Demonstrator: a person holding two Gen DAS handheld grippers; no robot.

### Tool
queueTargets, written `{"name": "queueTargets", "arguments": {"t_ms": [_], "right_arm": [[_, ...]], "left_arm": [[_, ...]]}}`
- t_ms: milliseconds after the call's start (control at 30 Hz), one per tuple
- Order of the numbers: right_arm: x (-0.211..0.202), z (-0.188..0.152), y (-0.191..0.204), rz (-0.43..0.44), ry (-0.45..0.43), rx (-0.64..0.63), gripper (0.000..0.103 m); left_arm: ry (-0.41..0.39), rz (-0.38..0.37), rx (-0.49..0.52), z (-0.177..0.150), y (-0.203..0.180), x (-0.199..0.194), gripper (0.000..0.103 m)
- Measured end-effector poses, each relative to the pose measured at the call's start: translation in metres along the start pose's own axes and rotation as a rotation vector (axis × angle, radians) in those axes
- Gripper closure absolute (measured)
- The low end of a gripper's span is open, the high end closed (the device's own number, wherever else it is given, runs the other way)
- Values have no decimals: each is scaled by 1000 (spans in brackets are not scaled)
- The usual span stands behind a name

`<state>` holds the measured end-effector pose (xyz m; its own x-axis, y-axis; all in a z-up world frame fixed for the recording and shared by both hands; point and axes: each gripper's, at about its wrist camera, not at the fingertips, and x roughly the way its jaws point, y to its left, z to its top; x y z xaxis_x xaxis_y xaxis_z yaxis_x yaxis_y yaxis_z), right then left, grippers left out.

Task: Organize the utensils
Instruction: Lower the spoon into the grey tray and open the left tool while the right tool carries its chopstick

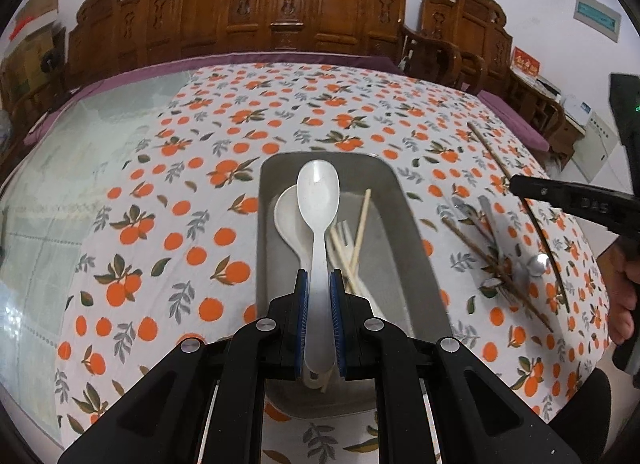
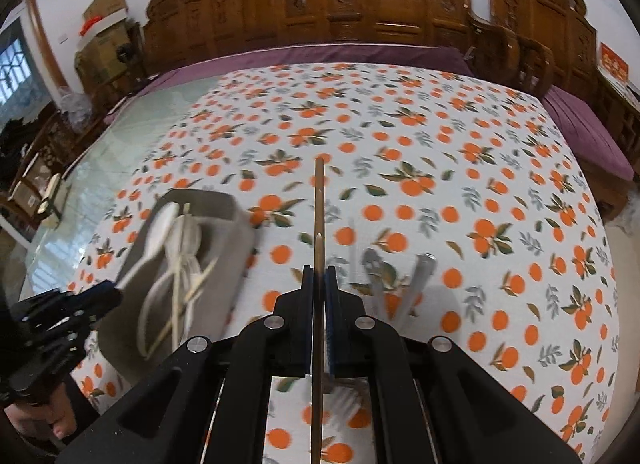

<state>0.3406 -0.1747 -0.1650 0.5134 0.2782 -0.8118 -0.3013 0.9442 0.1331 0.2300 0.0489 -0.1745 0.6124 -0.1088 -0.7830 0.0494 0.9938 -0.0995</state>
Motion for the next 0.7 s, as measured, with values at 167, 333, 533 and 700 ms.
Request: {"name": "queueTargets", "arguments": {"t_ms": [167, 333, 533, 700], "right_arm": [[-4, 1, 19, 34, -6, -29, 97], [-7, 2, 34, 70, -12, -50, 97], [-13, 0, 53, 119, -21, -75, 97], [-13, -2, 68, 144, -19, -94, 97]], "left_arm": [[27, 13, -12, -4, 3, 11, 93], [45, 11, -13, -6, 2, 19, 93], [25, 2, -11, -3, 2, 12, 90], [-13, 18, 0, 0, 6, -1, 76]]}}
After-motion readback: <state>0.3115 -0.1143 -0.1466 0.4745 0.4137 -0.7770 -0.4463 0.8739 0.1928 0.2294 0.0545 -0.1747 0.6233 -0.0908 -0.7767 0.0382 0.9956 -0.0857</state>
